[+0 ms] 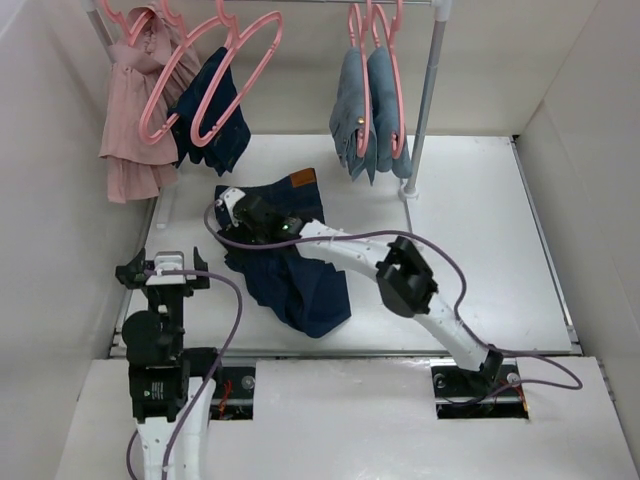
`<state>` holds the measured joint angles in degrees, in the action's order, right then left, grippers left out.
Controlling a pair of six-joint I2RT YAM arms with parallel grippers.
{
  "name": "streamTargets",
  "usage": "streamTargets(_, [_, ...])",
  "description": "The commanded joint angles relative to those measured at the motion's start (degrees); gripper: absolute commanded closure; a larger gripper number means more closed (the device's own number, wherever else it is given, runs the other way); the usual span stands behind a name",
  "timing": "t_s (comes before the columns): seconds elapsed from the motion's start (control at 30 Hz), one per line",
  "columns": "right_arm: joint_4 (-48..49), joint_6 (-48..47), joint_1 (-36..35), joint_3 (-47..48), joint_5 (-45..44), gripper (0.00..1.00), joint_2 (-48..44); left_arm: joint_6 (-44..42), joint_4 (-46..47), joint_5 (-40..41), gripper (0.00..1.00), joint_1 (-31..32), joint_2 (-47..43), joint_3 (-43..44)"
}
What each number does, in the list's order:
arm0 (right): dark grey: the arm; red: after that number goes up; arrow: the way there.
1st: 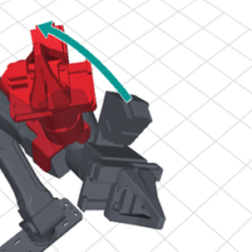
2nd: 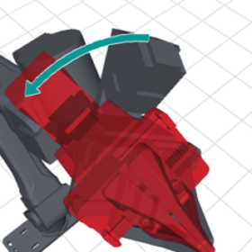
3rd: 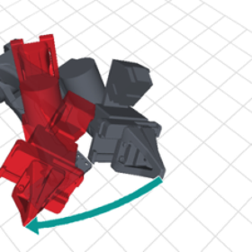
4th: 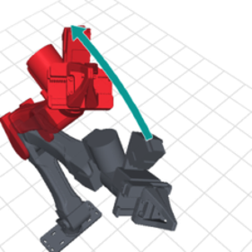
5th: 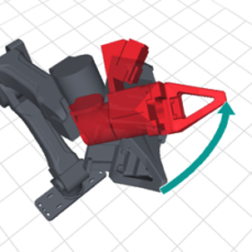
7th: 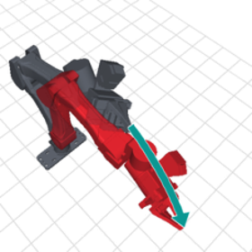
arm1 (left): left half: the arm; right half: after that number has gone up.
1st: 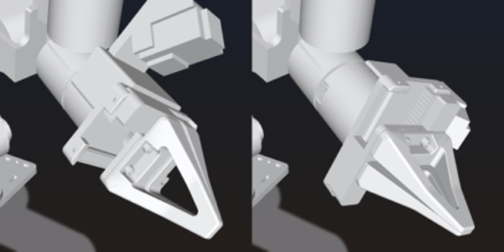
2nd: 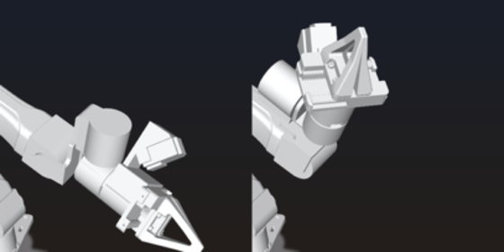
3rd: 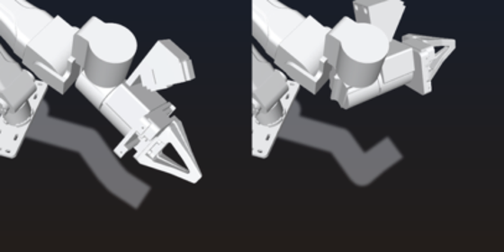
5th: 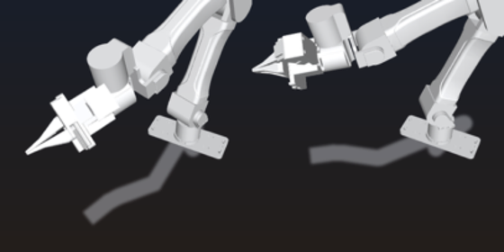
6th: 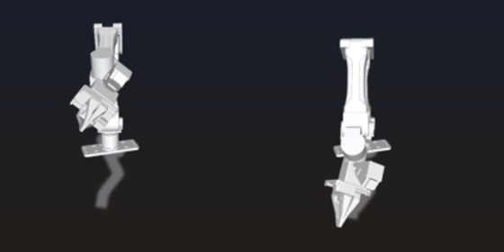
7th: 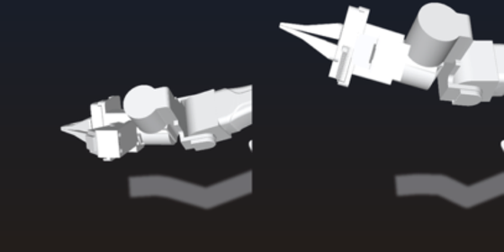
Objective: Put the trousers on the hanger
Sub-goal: Flatten out the trousers at the center of the board.
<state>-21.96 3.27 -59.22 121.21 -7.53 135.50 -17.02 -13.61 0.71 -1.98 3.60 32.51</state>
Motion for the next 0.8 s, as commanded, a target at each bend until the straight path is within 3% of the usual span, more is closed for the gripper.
streamTargets(0.0, [-13.1, 2.36, -0.19, 10.01, 8.67, 0.0, 5.55, 2.07, -0.72, 6.93, 0.0, 0.04, -0.78, -1.4])
streamTargets(0.17, [-4.15, 3.06, -1.86, 3.33, 9.1, 0.05, 3.1, 2.69, 0.59, 9.92, 0.0, 0.04, 1.15, -1.4])
streamTargets(0.27, [-6.95, 3.68, -1.86, 6.31, 9.64, 0.54, 6.25, 1.47, 1.21, 9.92, 0.0, 0.04, 1.68, -1.4])
streamTargets(0.3, [-8.53, 3.68, -1.86, 9.28, 8.86, 0.92, 7.14, 1.46, 1.82, 10.45, 0.0, 0.04, 2.29, -1.4])
streamTargets(0.33, [-11.68, 4.2, -1.86, 10.35, 8.24, 1.0, 7.75, 1.46, 1.83, 10.45, 0.0, 0.04, 3.08, -1.4])
streamTargets(0.4, [-11.89, 4.2, -1.86, 10.36, 7.71, 1.0, 4.7, 1.46, 1.83, 11.15, 0.0, 0.04, 3.78, -1.4])
streamTargets(0.43, [-10.49, 4.9, -1.86, 5.84, 7.18, 1.0, 1.81, 0.94, 1.83, 11.15, 0.0, 0.04, 3.79, -0.88])
streamTargets(0.5, [-2.51, 9.11, -1.86, -1.02, 5.78, 1.0, -11.35, 1.45, 0.34, 10.46, 0.0, 0.04, 6.24, 0.53])
streamTargets(0.53, [1.0, 11.3, -1.86, -10.37, 4.64, 1.0, -16.79, 1.46, -1.32, 10.45, 0.0, 0.04, 7.21, 2.01])
streamTargets(0.57, [7.74, 13.58, -1.86, -15.69, 3.32, 1.0, -28.16, 1.98, -1.94, 9.15, 0.0, 0.04, 9.04, 2.03])
streamTargets(0.63, [11.66, 20.7, -1.86, -26.15, -3.67, 1.0, -39.21, 1.2, -1.95, 3.55, 0.0, 0.04, 10.98, 2.73])
streamTargets(0.7, [9.5, 29.11, -0.2, -38.9, -5.48, 1.0, -52.54, 0.67, -0.11, -0.43, 0.0, 0.04, 14.31, 3.43])
streamTargets(0.77, [5.45, 34.68, 3.56, -49.86, -4.95, 0.98, -59.62, -1.08, 0.42, -9.38, 0.0, 0.04, 18.01, 6.31])
